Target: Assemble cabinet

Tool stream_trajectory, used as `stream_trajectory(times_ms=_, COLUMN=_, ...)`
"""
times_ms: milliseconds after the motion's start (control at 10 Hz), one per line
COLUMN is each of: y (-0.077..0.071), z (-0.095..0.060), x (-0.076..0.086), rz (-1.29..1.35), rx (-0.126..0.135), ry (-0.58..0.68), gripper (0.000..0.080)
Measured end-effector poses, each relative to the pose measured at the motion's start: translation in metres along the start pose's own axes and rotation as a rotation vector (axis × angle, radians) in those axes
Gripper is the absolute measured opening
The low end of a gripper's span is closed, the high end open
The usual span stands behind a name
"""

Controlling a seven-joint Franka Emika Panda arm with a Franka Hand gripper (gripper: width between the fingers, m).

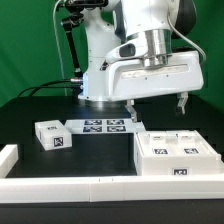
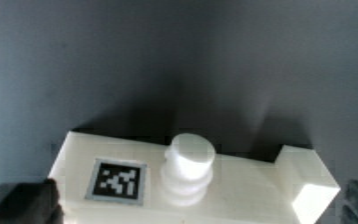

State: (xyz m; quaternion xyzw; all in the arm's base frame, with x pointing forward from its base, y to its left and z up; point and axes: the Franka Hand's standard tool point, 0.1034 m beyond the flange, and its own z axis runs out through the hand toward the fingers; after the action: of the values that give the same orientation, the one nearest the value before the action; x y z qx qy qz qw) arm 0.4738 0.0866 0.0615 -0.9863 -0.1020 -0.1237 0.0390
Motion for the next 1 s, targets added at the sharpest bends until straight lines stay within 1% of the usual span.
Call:
stream_trajectory(times_ms=100, y=-0.003, z=0.006, x=0.002, rz=0.001, rx=-0.002, ry=-0.004, gripper=0.0796)
stream_trajectory(times_ms=200, y=-0.001, z=0.012, x=0.004, rz=-0.005, rx=-0.008, ry=0.003, gripper=0.0796)
stream_trajectory(times_ms=300, y=0.009, z=0.018, x=0.002, rz=-0.003, rx=-0.017, ry=0.008, gripper=0.0796)
stream_trajectory(times_ms=800, y=0.009, z=0.020, x=0.001, rz=-0.016, rx=-0.017, ry=0.011, gripper=0.0796)
stream_trajectory(times_ms=900, y=0.006, z=0.020, x=0.000, rz=0.014, rx=-0.014, ry=0.002, gripper=0.0796)
stream_trajectory(times_ms=1000, y=-0.011, z=0.018, x=-0.005, rz=0.150, rx=-0.008, ry=-0.062, gripper=0.0796)
